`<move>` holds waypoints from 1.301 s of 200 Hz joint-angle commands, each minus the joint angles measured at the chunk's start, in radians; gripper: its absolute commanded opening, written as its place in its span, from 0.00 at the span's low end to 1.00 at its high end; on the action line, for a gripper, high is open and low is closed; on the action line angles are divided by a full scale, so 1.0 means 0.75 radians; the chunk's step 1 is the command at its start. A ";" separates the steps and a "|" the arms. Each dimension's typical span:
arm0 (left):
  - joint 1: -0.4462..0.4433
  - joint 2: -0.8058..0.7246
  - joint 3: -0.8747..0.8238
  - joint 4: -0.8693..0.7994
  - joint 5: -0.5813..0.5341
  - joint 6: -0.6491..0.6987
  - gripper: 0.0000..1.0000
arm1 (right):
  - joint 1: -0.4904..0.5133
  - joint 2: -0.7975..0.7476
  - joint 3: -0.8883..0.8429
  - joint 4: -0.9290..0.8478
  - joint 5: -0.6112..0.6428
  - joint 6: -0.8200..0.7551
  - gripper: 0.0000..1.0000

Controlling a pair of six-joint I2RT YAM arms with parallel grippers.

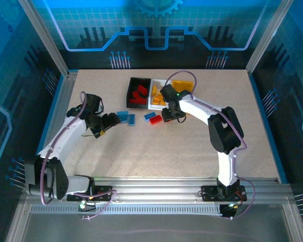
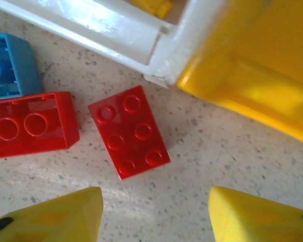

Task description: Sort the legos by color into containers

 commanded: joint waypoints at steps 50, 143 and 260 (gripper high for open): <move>0.012 -0.086 -0.081 -0.029 0.042 -0.036 0.83 | -0.036 0.174 0.090 0.054 -0.078 -0.129 0.58; 0.012 -0.033 -0.075 0.001 0.052 -0.054 0.84 | 0.016 -0.025 -0.113 0.096 -0.026 -0.129 0.20; 0.009 -0.086 -0.127 -0.041 0.091 -0.077 0.84 | 0.079 0.553 1.058 -0.058 -0.350 0.076 0.22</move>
